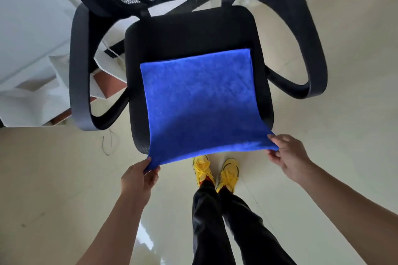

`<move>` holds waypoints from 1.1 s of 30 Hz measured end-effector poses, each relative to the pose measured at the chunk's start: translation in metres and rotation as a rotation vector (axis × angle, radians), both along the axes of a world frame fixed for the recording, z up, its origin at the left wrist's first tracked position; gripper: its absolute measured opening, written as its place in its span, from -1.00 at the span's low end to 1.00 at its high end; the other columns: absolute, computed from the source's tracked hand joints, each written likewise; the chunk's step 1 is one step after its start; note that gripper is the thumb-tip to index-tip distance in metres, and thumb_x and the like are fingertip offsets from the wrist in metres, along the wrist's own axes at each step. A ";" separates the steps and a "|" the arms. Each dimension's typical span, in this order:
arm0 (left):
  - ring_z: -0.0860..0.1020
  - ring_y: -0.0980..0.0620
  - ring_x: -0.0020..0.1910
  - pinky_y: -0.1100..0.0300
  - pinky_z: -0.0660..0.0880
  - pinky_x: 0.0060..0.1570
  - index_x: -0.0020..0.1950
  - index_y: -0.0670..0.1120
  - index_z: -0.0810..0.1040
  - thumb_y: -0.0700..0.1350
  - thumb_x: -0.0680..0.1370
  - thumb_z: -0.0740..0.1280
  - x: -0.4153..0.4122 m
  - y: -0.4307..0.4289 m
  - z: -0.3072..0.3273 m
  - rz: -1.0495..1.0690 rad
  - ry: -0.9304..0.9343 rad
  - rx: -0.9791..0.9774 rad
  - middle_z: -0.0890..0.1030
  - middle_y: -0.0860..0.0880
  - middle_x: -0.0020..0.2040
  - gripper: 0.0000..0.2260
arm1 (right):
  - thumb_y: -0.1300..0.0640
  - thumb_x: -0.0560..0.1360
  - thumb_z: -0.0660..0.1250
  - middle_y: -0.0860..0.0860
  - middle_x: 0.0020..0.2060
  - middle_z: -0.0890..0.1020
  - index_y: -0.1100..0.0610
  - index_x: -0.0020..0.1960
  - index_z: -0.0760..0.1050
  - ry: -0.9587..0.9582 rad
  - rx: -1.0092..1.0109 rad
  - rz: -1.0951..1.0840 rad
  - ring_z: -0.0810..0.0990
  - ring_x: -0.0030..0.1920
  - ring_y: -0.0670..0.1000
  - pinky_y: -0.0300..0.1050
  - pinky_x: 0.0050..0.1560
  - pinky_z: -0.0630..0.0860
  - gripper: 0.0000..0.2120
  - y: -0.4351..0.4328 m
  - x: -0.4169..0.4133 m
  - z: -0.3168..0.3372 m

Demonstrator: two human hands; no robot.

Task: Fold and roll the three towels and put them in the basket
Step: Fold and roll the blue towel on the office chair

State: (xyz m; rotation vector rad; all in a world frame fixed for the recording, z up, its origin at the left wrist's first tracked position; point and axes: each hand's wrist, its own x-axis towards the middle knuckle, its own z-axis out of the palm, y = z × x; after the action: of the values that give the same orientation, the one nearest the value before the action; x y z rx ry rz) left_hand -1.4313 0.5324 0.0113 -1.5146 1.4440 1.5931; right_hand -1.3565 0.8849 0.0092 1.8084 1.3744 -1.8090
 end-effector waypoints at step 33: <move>0.67 -0.01 -0.11 0.12 0.56 -0.18 -0.06 -0.07 0.53 -0.17 0.60 0.24 -0.266 0.096 -0.046 -0.485 0.165 0.099 0.68 -0.07 -0.08 -0.91 | 0.15 0.61 0.23 0.02 0.05 0.66 0.07 0.17 0.48 0.197 -0.244 0.285 0.66 0.06 0.03 0.04 0.08 0.55 -0.84 -0.034 -0.270 -0.029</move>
State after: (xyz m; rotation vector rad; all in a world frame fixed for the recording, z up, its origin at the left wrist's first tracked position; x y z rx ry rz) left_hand -1.6975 0.6285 -0.0343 -0.9006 1.6395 1.4810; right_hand -1.6270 0.8507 -0.0200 1.2732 1.3293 -1.9382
